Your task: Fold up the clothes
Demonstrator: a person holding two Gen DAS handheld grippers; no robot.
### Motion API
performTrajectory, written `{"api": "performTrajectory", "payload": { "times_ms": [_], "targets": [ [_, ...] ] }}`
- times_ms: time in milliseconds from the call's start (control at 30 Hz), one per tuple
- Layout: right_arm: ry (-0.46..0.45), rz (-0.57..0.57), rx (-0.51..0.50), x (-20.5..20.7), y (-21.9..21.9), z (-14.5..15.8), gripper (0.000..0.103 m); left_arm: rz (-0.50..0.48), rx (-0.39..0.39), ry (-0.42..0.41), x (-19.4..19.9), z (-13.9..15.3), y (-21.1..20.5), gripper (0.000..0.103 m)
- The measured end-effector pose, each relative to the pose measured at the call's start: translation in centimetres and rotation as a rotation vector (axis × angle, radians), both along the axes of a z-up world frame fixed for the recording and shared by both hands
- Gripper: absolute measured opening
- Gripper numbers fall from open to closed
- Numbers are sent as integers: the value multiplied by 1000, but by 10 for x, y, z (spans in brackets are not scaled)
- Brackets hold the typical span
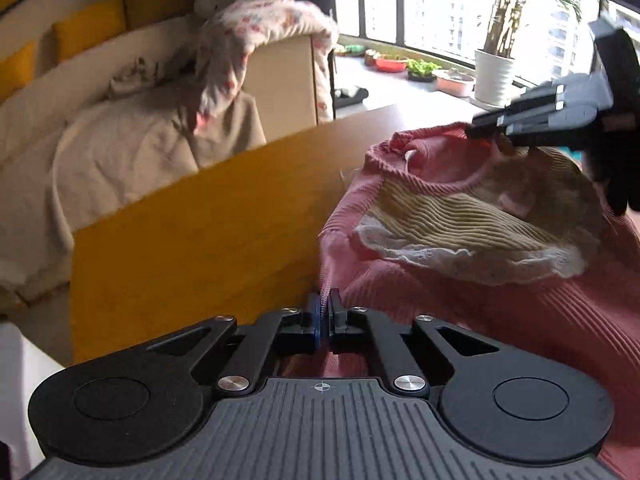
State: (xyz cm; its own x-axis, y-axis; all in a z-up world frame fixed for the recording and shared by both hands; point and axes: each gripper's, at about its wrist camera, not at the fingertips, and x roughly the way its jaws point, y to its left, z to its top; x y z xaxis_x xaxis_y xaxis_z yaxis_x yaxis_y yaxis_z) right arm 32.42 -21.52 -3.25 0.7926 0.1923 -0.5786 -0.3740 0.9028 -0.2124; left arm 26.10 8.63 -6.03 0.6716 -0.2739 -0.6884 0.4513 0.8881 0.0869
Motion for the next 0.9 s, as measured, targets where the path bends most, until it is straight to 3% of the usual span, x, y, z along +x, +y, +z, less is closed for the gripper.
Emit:
{"api": "performTrajectory", "payload": {
  "times_ms": [233, 300, 400, 467, 500, 533, 567, 633, 700, 733, 767, 833, 900],
  "targets": [
    [-150, -21, 1, -55, -22, 51, 8, -1, -25, -156, -42, 50, -6, 2],
    [-188, -25, 24, -75, -27, 67, 1, -10, -42, -184, -55, 64, -7, 3],
    [-160, -18, 76, -95, -35, 69, 1, -71, -74, -209, -77, 75, -7, 6],
    [-135, -12, 111, -108, -41, 69, 1, -118, -82, -212, -86, 76, -10, 21],
    [-122, -10, 129, -115, -44, 69, 1, -121, -81, -211, -87, 75, -12, 44],
    [-109, -7, 147, -121, -47, 69, 1, -121, -81, -201, -84, 73, -15, 61],
    [-96, -4, 165, -128, -50, 69, 1, -114, -82, -191, -81, 71, -17, 62],
    [-49, -19, 223, -132, -60, 65, 11, -82, -92, -154, -68, 63, -21, 62],
    [38, -78, 344, -116, -79, 49, 39, -47, -114, -114, -54, 55, -22, 66],
    [76, -97, 399, -108, -86, 40, 61, -31, -130, -92, -48, 51, -21, 71],
    [113, -112, 450, -102, -93, 30, 70, -22, -154, -66, -38, 46, -21, 72],
    [181, -138, 547, -89, -104, 10, 71, -7, -185, -19, -19, 36, -23, 76],
    [223, -155, 609, -79, -108, -6, 80, 1, -201, 21, -1, 24, -23, 79]
  ]
}}
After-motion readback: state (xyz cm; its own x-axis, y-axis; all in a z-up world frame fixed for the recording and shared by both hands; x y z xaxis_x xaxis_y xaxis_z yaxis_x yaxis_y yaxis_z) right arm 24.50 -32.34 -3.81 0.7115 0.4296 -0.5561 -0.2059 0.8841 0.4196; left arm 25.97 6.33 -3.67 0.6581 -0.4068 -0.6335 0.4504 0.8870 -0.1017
